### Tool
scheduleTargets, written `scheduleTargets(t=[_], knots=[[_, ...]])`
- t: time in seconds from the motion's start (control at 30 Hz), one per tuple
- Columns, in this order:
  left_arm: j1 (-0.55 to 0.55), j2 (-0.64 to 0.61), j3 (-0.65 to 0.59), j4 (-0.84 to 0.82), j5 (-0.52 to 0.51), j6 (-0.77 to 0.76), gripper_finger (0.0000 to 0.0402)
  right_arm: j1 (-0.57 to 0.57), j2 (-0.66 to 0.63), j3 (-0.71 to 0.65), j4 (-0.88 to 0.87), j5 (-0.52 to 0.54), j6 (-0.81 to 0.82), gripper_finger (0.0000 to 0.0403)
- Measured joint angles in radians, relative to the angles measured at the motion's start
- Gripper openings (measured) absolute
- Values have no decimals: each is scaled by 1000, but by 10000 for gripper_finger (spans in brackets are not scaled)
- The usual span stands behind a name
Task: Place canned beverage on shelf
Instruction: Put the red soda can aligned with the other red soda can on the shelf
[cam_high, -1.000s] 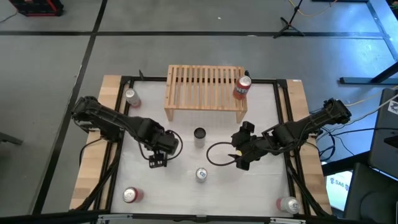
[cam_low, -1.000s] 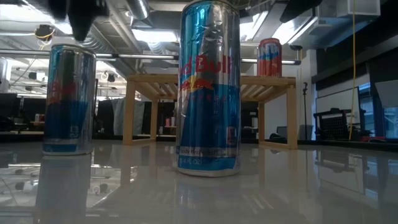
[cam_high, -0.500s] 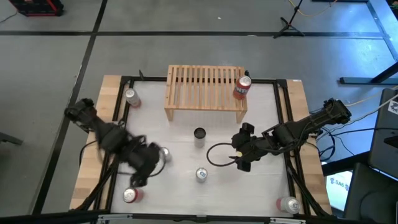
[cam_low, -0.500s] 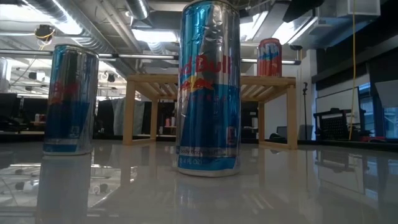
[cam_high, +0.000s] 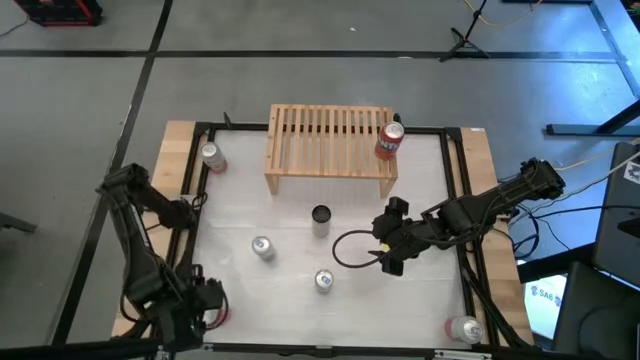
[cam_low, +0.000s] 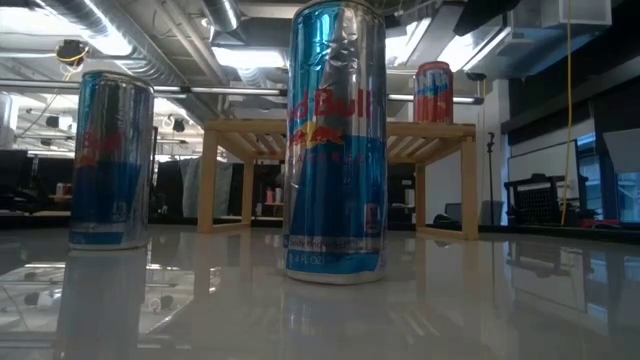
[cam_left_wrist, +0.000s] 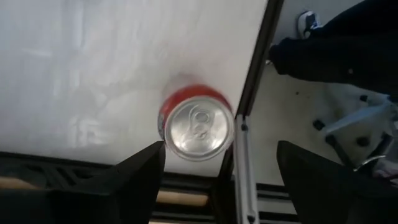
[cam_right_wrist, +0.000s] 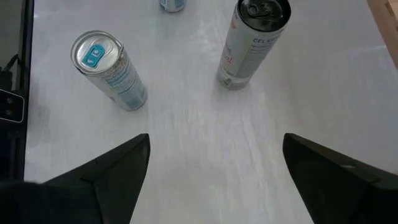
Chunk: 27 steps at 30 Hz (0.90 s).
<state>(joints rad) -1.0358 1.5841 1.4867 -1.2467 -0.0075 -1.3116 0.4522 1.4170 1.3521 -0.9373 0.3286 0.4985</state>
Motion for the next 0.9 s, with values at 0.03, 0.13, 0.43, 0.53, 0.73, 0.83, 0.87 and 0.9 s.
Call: scheduleTargets(t=[0.03, 0.13, 0.43, 0.53, 0.73, 0.83, 0.87, 0.9], knots=[[-3, 0, -20, 9, 3, -14, 297, 0, 0, 0, 0, 0, 0, 356], [-8, 0, -65, 39, -4, -23, 297, 0, 0, 0, -1, 0, 0, 356], [-6, 0, -150, 137, 1, -17, 297, -1, 0, 0, -7, -8, 1, 356], [-6, -1, -175, 151, 1, -21, 297, -1, 0, 0, -7, -8, 0, 356], [-6, -1, -223, 186, 1, -17, 297, -1, 0, 0, -11, -8, -9, 356], [-6, -3, -236, 197, -3, -17, 297, -1, 0, 0, -20, -7, -10, 356], [-6, -4, -241, 196, -5, -17, 297, -1, 0, 0, -23, -7, -10, 356], [-6, -5, -246, 197, -7, -17, 297, -1, 0, 0, -26, -7, -10, 356]])
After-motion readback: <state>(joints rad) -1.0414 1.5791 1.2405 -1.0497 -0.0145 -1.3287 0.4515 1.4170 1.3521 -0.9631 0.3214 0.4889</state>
